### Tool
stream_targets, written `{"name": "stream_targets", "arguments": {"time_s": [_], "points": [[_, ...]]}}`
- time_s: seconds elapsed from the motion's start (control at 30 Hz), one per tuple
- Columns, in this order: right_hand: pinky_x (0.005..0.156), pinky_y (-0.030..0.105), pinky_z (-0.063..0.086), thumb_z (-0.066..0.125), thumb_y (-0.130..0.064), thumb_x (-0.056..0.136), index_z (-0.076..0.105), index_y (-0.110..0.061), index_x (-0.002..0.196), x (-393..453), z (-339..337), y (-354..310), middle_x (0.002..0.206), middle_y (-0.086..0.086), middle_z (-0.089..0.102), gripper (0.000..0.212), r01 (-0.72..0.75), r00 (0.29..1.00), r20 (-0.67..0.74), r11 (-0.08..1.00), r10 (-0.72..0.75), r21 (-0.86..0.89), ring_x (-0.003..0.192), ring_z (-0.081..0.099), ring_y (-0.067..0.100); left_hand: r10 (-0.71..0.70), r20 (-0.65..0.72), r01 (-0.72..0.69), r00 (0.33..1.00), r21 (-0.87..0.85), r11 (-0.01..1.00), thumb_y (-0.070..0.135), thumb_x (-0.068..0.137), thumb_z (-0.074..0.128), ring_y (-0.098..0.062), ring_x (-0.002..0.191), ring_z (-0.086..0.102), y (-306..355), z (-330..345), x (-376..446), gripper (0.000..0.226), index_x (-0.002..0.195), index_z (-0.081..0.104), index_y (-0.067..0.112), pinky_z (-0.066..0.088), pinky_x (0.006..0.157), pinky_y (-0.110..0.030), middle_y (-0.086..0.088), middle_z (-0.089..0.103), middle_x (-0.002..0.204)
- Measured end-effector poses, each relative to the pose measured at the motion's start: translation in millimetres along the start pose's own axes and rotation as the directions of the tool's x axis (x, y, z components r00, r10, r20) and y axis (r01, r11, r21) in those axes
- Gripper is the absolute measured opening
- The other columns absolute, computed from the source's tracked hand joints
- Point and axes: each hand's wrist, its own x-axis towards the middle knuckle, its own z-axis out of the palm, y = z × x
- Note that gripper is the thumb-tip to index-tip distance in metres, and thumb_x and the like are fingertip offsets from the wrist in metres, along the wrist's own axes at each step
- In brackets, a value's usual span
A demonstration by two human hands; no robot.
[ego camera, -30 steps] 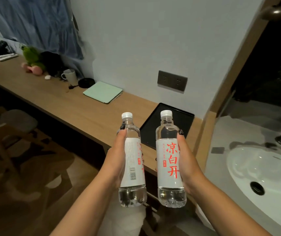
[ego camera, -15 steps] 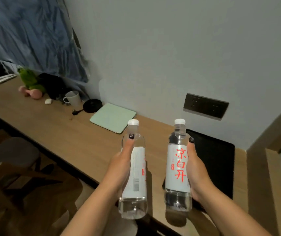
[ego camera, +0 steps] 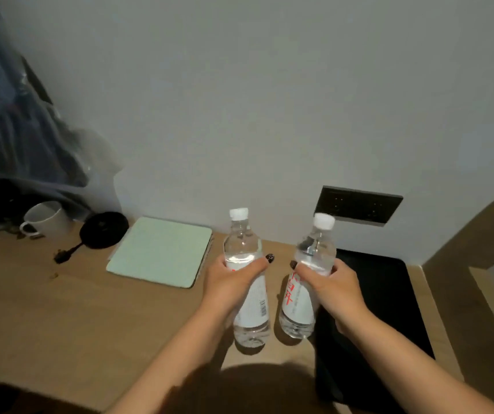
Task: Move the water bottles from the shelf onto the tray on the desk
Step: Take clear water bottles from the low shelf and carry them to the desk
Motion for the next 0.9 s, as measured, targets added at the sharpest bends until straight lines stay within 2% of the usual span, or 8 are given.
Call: {"name": "stream_targets", "arguments": {"time_s": [0.1, 0.23, 0.3, 0.43, 0.53, 0.67, 0.8, 0.9], "points": [[0.078, 0.033, 0.051, 0.083, -0.026, 0.062, 0.056, -0.021, 0.102, 15.3, 23.4, -5.1, 0.095, -0.005, 0.064, 0.049, 0.008, 0.992, -0.123, 0.994, -0.021, -0.111, 0.089, 0.062, 0.014, 0.040, 0.078, -0.046, 0.996, 0.075, 0.996, 0.023, 0.058, 0.085, -0.018, 0.084, 0.067, 2.7, -8.4, 44.6, 0.042, 0.091, 0.060, 0.030, 0.057, 0.078, -0.040, 0.003, 0.070, 0.090], [0.082, 0.032, 0.050, 0.082, -0.026, 0.065, 0.054, -0.019, 0.107, 40.5, 49.9, -11.0, 0.101, -0.001, 0.062, 0.051, -0.037, 0.977, -0.212, 0.982, -0.003, -0.187, 0.096, 0.059, 0.018, 0.103, 0.149, -0.136, 0.983, 0.231, 0.964, 0.030, 0.042, 0.082, -0.016, 0.086, 0.067, -2.7, -9.4, 102.4, 0.062, 0.101, 0.062, 0.021, 0.057, 0.075, -0.034, 0.000, 0.070, 0.094], [0.082, 0.031, 0.048, 0.081, -0.024, 0.067, 0.054, -0.017, 0.110, 51.8, 59.6, -11.4, 0.104, 0.000, 0.061, 0.051, -0.065, 0.972, -0.235, 0.979, 0.018, -0.193, 0.099, 0.058, 0.017, 0.098, 0.196, -0.154, 0.976, 0.295, 0.943, 0.027, 0.046, 0.082, -0.015, 0.087, 0.067, -8.0, -7.1, 123.8, 0.062, 0.104, 0.062, 0.019, 0.054, 0.074, -0.030, 0.000, 0.070, 0.095], [0.087, 0.032, 0.047, 0.083, -0.022, 0.065, 0.053, -0.016, 0.118, 70.4, 72.2, -8.1, 0.115, 0.004, 0.062, 0.061, -0.088, 0.964, -0.264, 0.973, 0.030, -0.211, 0.109, 0.058, 0.020, 0.109, 0.221, -0.173, 0.969, 0.297, 0.939, 0.013, 0.056, 0.085, -0.016, 0.090, 0.062, -15.3, 2.1, 150.6, 0.063, 0.111, 0.056, 0.017, 0.050, 0.082, -0.031, 0.001, 0.065, 0.098], [0.092, 0.034, 0.046, 0.083, -0.018, 0.064, 0.051, -0.015, 0.122, 79.4, 74.5, -6.3, 0.119, 0.005, 0.061, 0.066, -0.107, 0.959, -0.278, 0.976, 0.052, -0.188, 0.113, 0.057, 0.022, 0.140, 0.237, -0.209, 0.961, 0.296, 0.932, 0.009, 0.056, 0.085, -0.017, 0.085, 0.061, -22.8, 9.0, 161.8, 0.059, 0.107, 0.055, 0.016, 0.047, 0.079, -0.029, 0.003, 0.065, 0.091], [0.092, 0.032, 0.046, 0.082, -0.014, 0.065, 0.051, -0.014, 0.123, 83.5, 75.6, 0.9, 0.118, 0.005, 0.061, 0.066, -0.100, 0.958, -0.281, 0.982, 0.051, -0.160, 0.111, 0.057, 0.021, 0.139, 0.255, -0.219, 0.957, 0.319, 0.922, 0.010, 0.056, 0.086, -0.021, 0.089, 0.062, -32.1, 11.3, 170.2, 0.059, 0.103, 0.052, 0.022, 0.050, 0.084, -0.034, 0.007, 0.062, 0.088], [0.094, 0.036, 0.048, 0.082, -0.016, 0.065, 0.051, -0.017, 0.121, 85.0, 77.0, 11.3, 0.111, 0.000, 0.060, 0.063, -0.117, 0.944, -0.323, 0.985, 0.071, -0.124, 0.109, 0.058, 0.019, 0.194, 0.284, -0.289, 0.939, 0.347, 0.892, 0.005, 0.060, 0.084, -0.019, 0.090, 0.057, -36.5, 9.0, 170.1, 0.063, 0.114, 0.052, 0.010, 0.043, 0.079, -0.027, 0.000, 0.058, 0.097], [0.092, 0.034, 0.050, 0.081, -0.021, 0.066, 0.052, -0.020, 0.117, 83.8, 74.1, 18.7, 0.106, -0.005, 0.060, 0.058, -0.103, 0.941, -0.332, 0.990, 0.066, -0.094, 0.103, 0.059, 0.015, 0.196, 0.277, -0.286, 0.941, 0.337, 0.897, 0.005, 0.060, 0.084, -0.017, 0.088, 0.057, -37.9, 11.3, 167.9, 0.064, 0.116, 0.052, 0.008, 0.042, 0.078, -0.026, 0.001, 0.059, 0.096]]}}
